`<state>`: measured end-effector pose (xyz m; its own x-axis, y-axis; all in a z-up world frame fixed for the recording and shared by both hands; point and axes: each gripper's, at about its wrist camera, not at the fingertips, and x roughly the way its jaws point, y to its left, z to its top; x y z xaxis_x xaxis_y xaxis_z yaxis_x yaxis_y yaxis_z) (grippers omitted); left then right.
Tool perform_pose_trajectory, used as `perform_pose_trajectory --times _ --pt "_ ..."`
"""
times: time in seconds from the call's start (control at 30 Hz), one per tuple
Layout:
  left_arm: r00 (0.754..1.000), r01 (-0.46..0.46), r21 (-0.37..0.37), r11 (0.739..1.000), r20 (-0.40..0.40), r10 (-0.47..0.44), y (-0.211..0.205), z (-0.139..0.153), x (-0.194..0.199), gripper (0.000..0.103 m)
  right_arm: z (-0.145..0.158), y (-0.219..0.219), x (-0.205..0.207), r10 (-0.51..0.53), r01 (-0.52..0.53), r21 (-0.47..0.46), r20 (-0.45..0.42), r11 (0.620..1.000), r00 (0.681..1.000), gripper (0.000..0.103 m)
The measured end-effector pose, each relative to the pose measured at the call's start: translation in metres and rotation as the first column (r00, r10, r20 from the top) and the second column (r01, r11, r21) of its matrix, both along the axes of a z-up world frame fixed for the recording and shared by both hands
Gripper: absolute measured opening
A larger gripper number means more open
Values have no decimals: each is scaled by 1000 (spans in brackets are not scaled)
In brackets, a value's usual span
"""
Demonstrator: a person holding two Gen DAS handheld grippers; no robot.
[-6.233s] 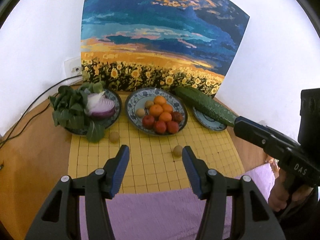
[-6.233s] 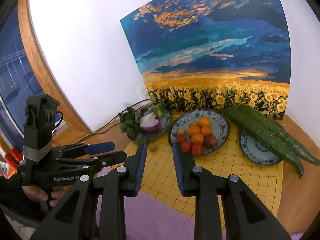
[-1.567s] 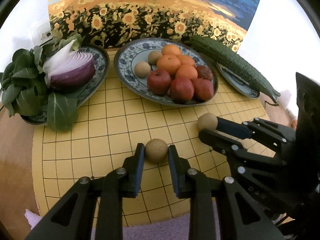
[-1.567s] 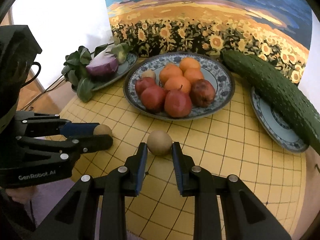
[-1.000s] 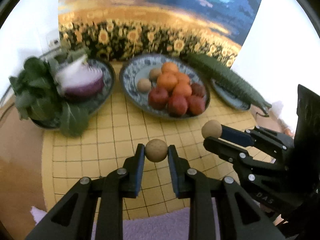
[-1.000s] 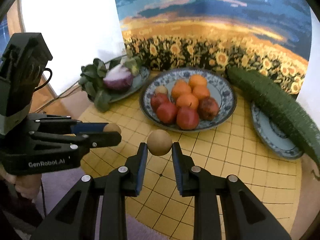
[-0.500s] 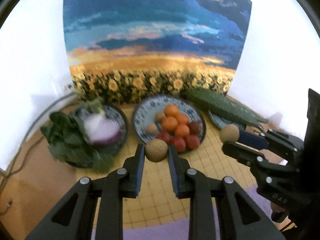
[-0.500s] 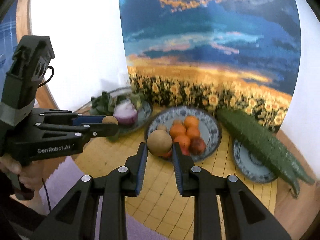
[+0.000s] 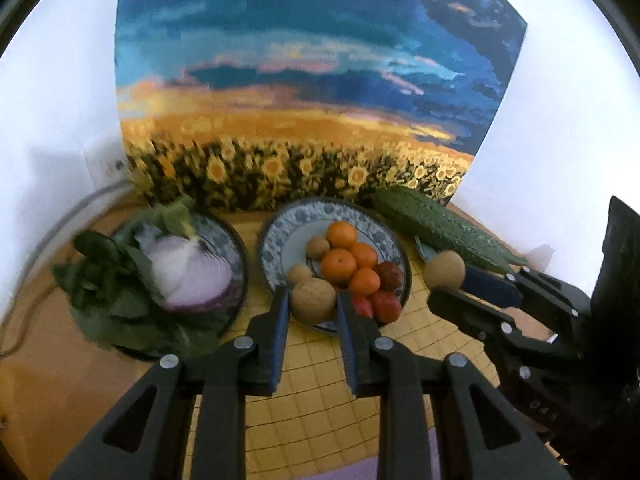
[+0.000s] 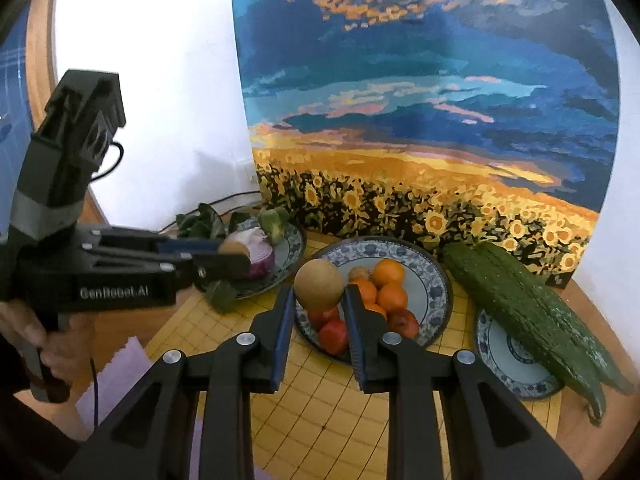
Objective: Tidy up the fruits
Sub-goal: 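Carry the right tool's potato over the plate while the left tool carries its potato, then lower the right tool's potato onto the plate and open while the left tool places its potato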
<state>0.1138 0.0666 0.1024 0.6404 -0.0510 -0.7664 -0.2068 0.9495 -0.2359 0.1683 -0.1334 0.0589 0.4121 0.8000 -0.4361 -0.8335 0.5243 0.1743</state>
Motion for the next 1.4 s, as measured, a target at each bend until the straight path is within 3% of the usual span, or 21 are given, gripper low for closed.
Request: perform_pose_trajectory --times 0.37,0.6,0.67,0.8,1.0,1.4 --pt "997 -31 -176 984 -73 19 33 -58 41 24 -23 45 52 78 -81 -120 -28 990 997 26" --pt "991 -40 -169 985 -130 18 39 -69 56 25 -29 69 64 165 -160 -182 13 970 986 26" --pt "990 -46 -153 987 -139 25 39 -70 57 30 -32 74 66 186 -179 -203 19 963 982 26" --pt "989 -54 -185 981 -142 27 42 -73 59 31 -36 85 71 208 -198 -250 16 948 978 26" --pt "991 -72 -226 972 -130 43 51 -72 57 32 -36 90 74 200 -192 -268 4 944 980 26" --pt "990 -90 -225 970 -125 62 51 -68 48 32 -39 90 68 205 -202 -277 -16 939 979 26"
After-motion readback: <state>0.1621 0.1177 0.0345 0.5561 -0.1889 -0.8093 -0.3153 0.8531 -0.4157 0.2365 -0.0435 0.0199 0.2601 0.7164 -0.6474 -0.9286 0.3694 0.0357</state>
